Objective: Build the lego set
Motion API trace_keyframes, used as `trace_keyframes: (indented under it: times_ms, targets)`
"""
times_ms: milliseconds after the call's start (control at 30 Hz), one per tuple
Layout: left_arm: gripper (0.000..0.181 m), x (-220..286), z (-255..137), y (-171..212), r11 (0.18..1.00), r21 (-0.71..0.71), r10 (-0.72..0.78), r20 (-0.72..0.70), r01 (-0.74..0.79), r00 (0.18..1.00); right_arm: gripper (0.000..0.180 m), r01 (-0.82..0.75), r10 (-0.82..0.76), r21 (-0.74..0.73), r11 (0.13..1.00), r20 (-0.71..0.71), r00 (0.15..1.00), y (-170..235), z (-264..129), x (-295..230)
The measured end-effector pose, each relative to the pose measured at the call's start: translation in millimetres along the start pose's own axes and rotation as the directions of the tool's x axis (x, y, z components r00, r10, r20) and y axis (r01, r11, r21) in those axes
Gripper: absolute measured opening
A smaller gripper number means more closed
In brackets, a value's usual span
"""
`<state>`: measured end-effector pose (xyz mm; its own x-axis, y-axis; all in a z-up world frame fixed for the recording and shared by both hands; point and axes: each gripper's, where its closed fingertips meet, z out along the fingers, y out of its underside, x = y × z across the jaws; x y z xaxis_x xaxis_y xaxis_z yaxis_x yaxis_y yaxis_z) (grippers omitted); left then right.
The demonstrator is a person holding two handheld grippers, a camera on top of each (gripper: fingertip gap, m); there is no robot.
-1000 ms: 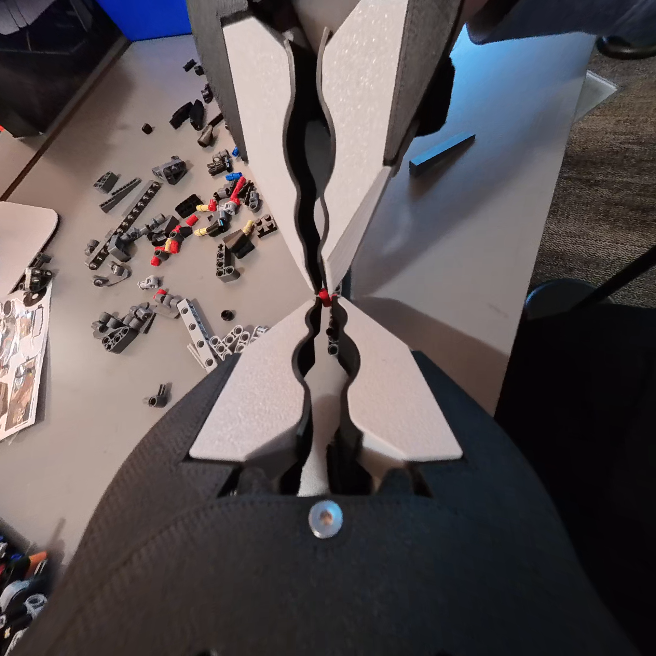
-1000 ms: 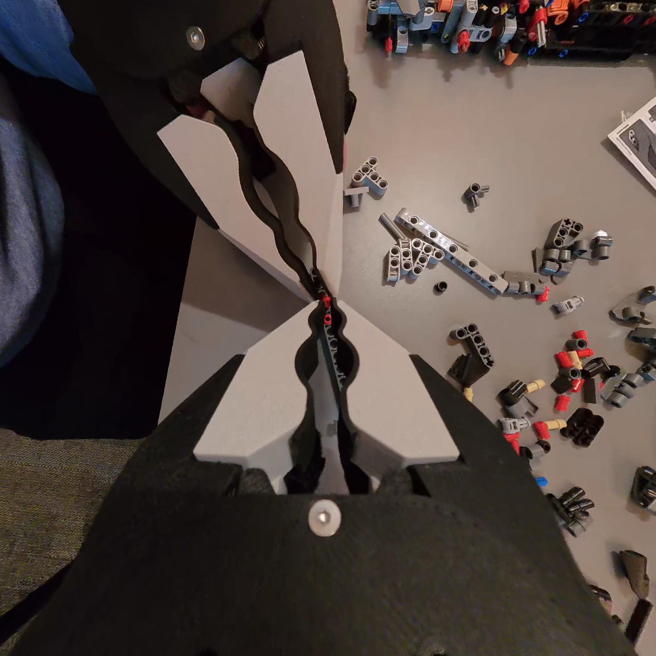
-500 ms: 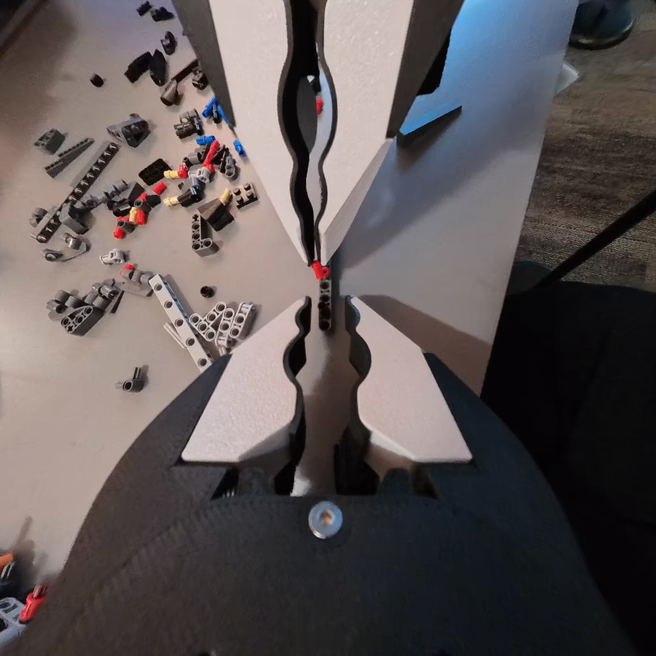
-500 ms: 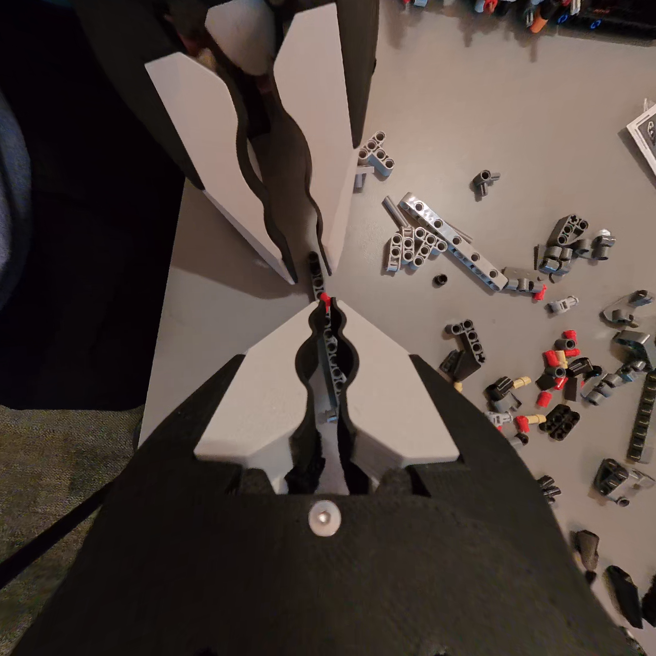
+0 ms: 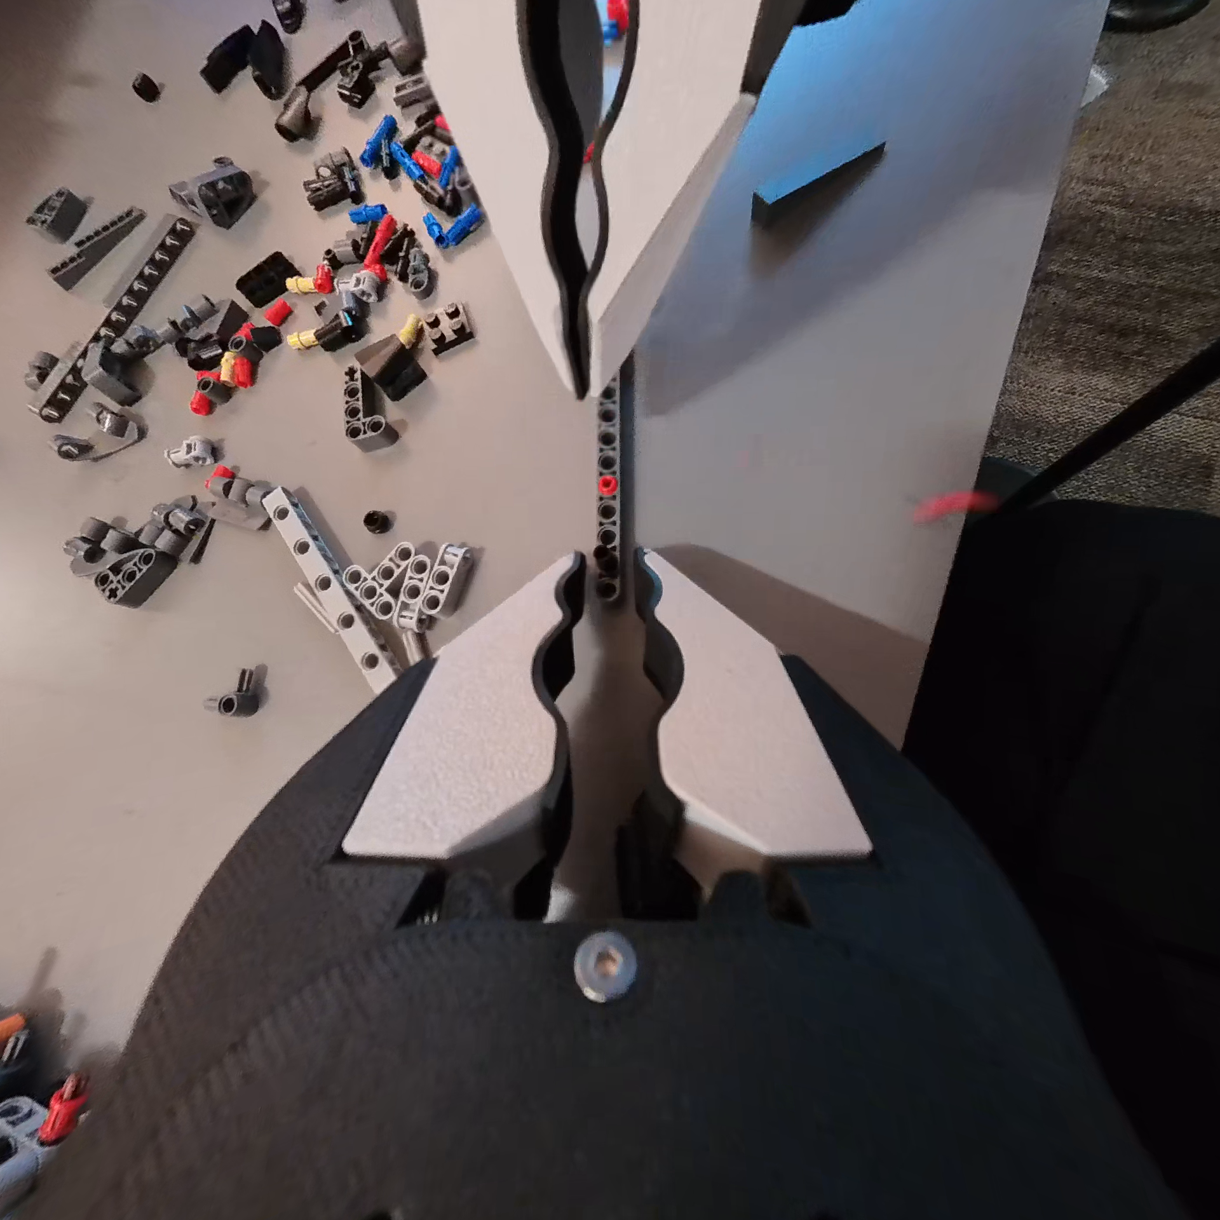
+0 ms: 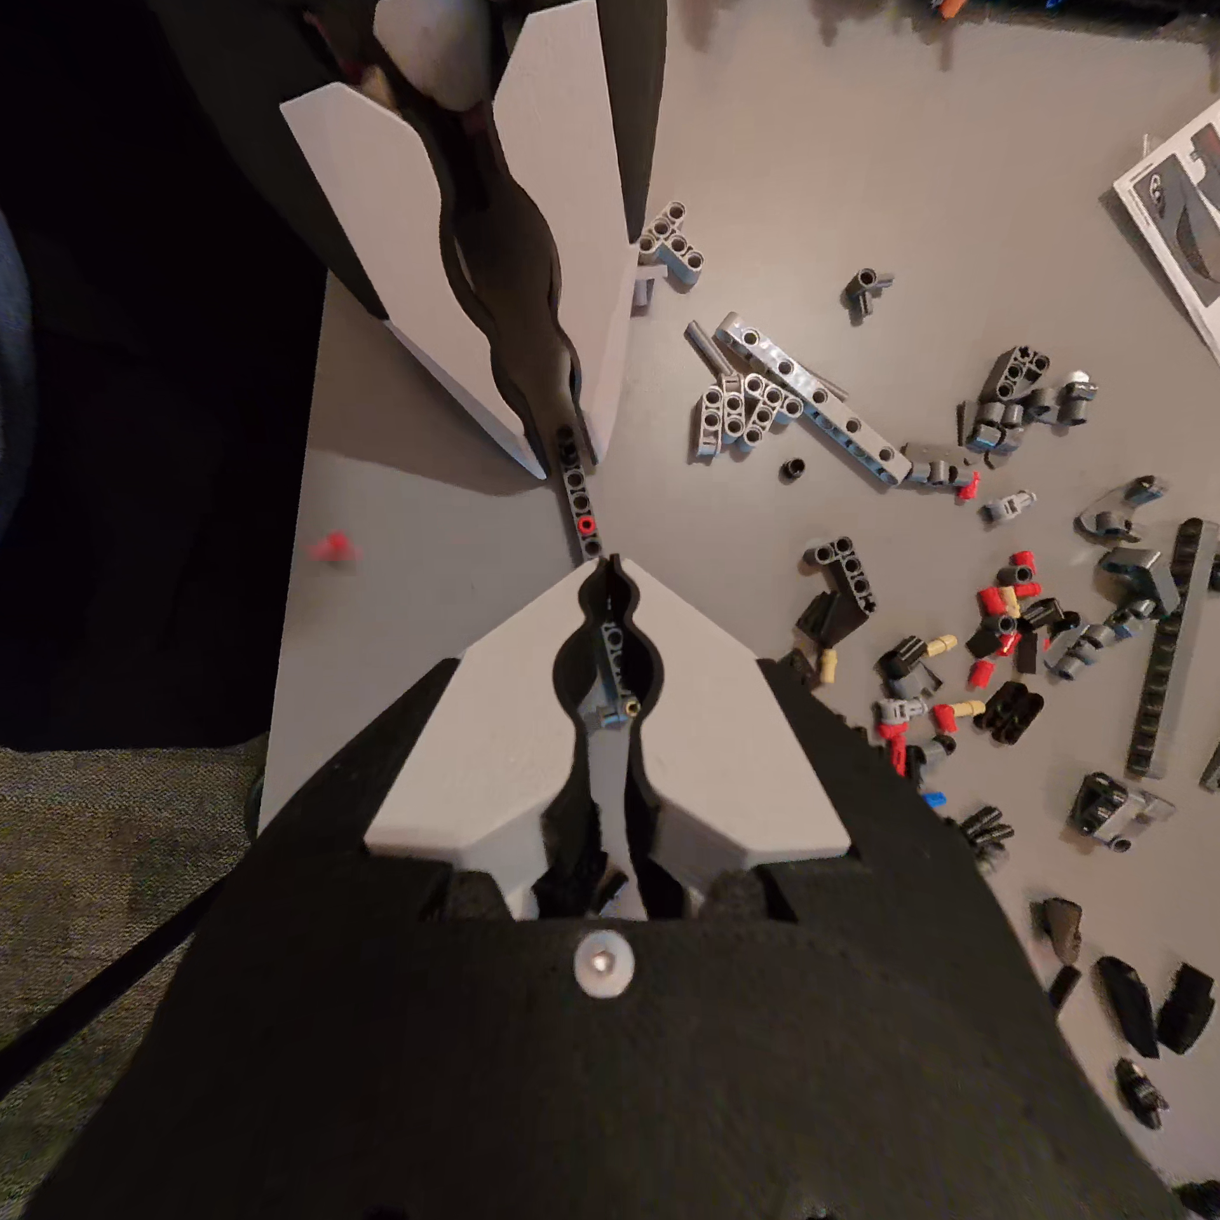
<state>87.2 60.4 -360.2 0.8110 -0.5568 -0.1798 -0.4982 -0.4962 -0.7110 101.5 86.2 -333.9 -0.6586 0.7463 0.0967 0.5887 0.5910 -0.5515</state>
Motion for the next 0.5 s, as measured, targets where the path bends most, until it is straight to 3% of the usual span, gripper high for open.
trace_keyframes:
  times_ms: [267, 500]
  targets:
    - [0.010, -1, 0, 0, 1.000, -0.003, -0.003, 0.004, 0.003, 1.000, 0.000, -0.059, 0.059, 0.025, 0.998, -0.011, 0.998, 9, -4, -4]
    - [0.006, -2, 1, 1, 1.000, -0.006, -0.007, 0.005, 0.007, 1.000, 0.000, -0.195, 0.213, 0.143, 0.970, -0.119, 0.970, 36, -45, -12]
